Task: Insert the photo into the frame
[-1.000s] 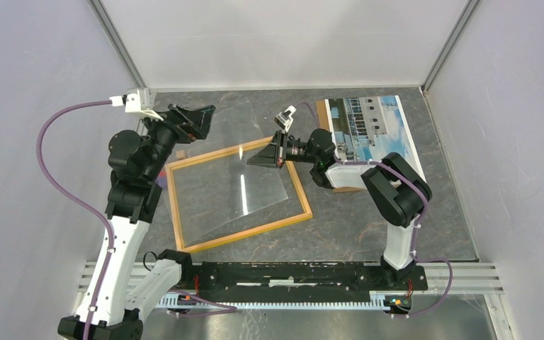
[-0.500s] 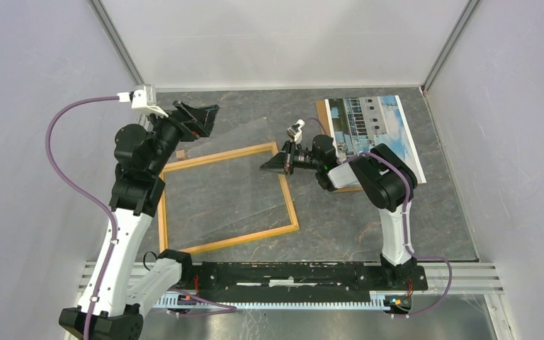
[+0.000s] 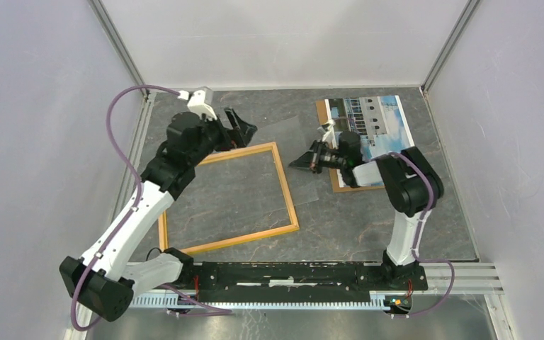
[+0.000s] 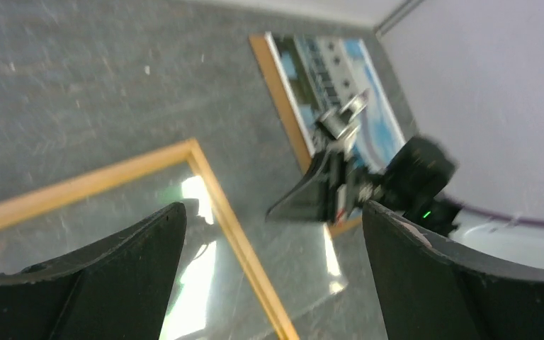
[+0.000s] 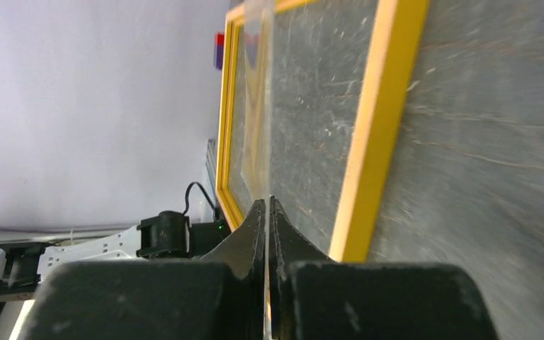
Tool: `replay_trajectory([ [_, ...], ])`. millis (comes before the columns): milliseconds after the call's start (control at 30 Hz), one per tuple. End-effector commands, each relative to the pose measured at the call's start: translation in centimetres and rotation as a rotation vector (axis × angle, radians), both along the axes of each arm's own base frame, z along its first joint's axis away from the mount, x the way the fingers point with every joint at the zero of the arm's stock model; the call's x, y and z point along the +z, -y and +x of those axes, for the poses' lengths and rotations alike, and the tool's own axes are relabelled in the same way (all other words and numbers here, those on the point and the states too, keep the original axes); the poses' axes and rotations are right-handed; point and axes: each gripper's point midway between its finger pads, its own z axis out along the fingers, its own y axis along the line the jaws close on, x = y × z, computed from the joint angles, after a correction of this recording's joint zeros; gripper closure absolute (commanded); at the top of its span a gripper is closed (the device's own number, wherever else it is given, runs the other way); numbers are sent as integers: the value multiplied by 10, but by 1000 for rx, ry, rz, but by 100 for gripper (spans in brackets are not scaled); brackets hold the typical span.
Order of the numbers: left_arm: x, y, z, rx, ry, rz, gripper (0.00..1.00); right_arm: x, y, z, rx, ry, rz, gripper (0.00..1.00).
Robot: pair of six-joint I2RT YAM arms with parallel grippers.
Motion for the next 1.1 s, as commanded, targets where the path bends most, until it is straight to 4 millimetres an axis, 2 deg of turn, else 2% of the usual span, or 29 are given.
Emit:
replay_trajectory([
  [0,-38,-10,-13,65,-130,94,0,40,50,21,-100,180,1,100],
  [133,-79,-7,-38,44,-270,83,0,60,88,27,-138,229,27,100],
  [233,-109,6,-54,22,-384,44,0,72,125,38,-221,265,18,100],
  [400,-148,50,-69,-1,-503,-16,0,89,183,50,-344,315,21,100],
  [533,-171,91,-71,-27,-557,-57,0,92,225,56,-433,322,-6,100],
  [633,-181,125,-67,-66,-539,-124,0,93,244,61,-470,337,-72,100],
  [767,-199,156,-59,-68,-532,-142,0,91,259,73,-487,339,-202,100],
  [933,-234,172,-45,-16,-560,-146,0,104,268,77,-518,369,-219,100],
  [1033,-260,171,-37,37,-580,-142,0,113,281,80,-546,383,-236,100],
  [1067,-261,176,-34,25,-571,-157,0,117,287,80,-561,387,-238,100],
])
